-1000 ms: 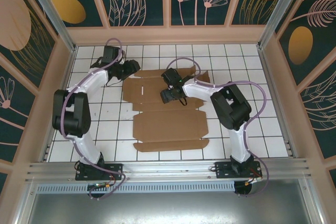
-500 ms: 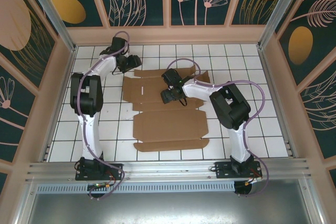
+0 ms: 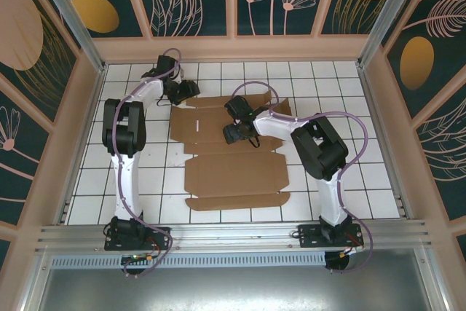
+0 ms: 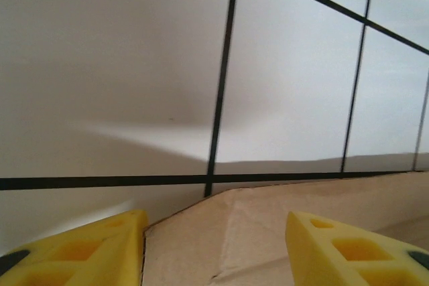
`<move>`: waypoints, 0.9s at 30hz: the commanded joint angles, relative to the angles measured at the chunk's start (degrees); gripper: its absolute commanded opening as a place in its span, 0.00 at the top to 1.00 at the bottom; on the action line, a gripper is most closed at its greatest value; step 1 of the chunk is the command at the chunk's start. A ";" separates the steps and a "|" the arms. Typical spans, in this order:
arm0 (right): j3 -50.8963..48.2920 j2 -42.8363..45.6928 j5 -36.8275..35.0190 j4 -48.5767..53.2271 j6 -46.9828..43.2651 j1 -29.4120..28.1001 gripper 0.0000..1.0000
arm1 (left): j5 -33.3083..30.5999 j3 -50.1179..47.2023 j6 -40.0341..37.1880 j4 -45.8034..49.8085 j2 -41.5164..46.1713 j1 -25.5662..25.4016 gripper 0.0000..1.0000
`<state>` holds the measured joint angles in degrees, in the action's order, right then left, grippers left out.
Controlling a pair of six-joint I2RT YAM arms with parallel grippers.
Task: Fold the paper box
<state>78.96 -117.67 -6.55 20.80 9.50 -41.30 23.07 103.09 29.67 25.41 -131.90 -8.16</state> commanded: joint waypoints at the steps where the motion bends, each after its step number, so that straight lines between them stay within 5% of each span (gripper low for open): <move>1: -2.72 -3.39 1.27 2.12 1.06 0.19 0.22 | 4.76 -2.66 2.59 -3.85 2.65 -0.19 0.45; 8: -2.50 -3.61 0.92 2.91 0.38 0.17 0.22 | 11.10 -4.85 5.64 -8.07 2.77 -1.09 0.47; 19: -2.03 -5.25 0.28 4.32 0.20 0.26 0.23 | 10.17 -2.40 7.84 -8.15 -1.14 -5.24 0.49; 27: -2.08 -5.02 0.74 4.47 -0.21 0.53 0.23 | 8.71 -10.05 6.44 -11.33 14.62 -0.04 0.47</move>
<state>79.02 -117.80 -6.59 20.82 9.45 -41.19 32.08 96.60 36.51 16.51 -127.68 -11.73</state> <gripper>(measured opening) 0.776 0.526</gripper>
